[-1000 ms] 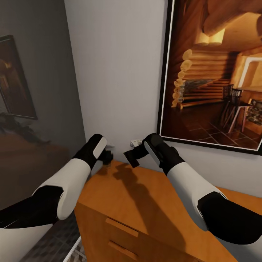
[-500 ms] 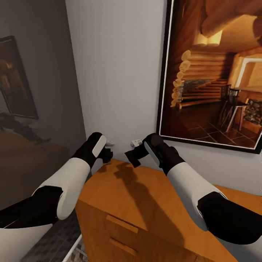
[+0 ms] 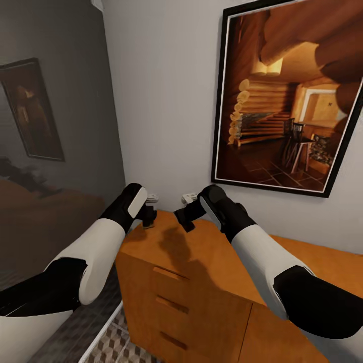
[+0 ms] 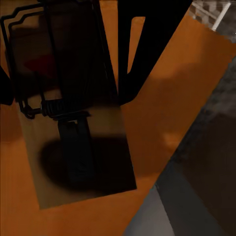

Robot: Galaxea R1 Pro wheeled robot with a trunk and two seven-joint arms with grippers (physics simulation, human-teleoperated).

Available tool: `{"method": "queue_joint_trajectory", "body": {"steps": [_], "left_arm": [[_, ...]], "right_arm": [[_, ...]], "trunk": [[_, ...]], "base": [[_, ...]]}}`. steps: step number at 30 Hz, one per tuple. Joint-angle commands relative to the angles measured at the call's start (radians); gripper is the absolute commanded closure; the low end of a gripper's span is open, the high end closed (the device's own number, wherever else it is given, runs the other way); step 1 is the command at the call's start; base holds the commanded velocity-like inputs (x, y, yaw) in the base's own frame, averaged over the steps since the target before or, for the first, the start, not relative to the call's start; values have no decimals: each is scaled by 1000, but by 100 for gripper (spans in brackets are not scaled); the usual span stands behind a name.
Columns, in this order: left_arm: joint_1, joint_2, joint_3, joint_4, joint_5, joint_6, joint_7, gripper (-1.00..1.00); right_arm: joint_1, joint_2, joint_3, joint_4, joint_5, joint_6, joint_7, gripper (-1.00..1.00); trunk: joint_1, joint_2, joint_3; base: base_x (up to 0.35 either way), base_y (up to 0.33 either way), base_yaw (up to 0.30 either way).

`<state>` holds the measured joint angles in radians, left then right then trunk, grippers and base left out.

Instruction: Take the four mousetraps from the cabinet in the bathroom and place them on the bathroom floor. Make sure all four end up on the same floor surface, and ensure that at least two of them are either under or directly next to the same bathroom sink.

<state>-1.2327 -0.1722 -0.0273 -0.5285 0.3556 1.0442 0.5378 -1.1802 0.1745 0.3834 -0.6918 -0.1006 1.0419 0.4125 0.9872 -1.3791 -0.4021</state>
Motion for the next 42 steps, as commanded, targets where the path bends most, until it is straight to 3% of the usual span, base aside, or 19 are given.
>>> {"method": "queue_joint_trajectory", "body": {"steps": [1, 11, 18, 25, 30, 39, 42], "left_arm": [[-1, 0, -3, -1, 9, 3, 10, 100], [-1, -1, -3, 2, 10, 3, 10, 100], [-1, -2, -3, 14, 11, 3, 8, 100], [-1, -2, -3, 42, 14, 3, 1, 100], [-1, -2, -3, 47, 15, 3, -9, 100], [-1, -2, -3, 48, 61, 3, -22, 100], [-1, -2, -3, 48, 89, 3, -25, 100]], "right_arm": [[-1, 0, 1, 0, -11, 5, -5, 100], [-1, 0, 2, 4, -13, 5, -5, 100], [-1, 0, 2, 10, -13, 5, -5, 100], [-1, -2, -1, 85, -13, 5, -5, 100], [-1, -41, -2, 90, -13, 5, -4, 100], [-1, -90, -4, 92, -13, 5, -4, 100], [-1, -118, -4, 92, -13, 5, -4, 100]], "trunk": [[-1, -1, -1], [-1, -1, -1], [-1, -1, -1], [-1, -1, 1], [-1, -1, 3], [-1, -1, 5], [-1, -1, 6]], "base": [[-344, 0, 0], [-309, 0, 0], [-53, 0, 0], [-3, 0, -164], [0, 0, -276], [0, 0, -287], [0, 0, -290]]}}
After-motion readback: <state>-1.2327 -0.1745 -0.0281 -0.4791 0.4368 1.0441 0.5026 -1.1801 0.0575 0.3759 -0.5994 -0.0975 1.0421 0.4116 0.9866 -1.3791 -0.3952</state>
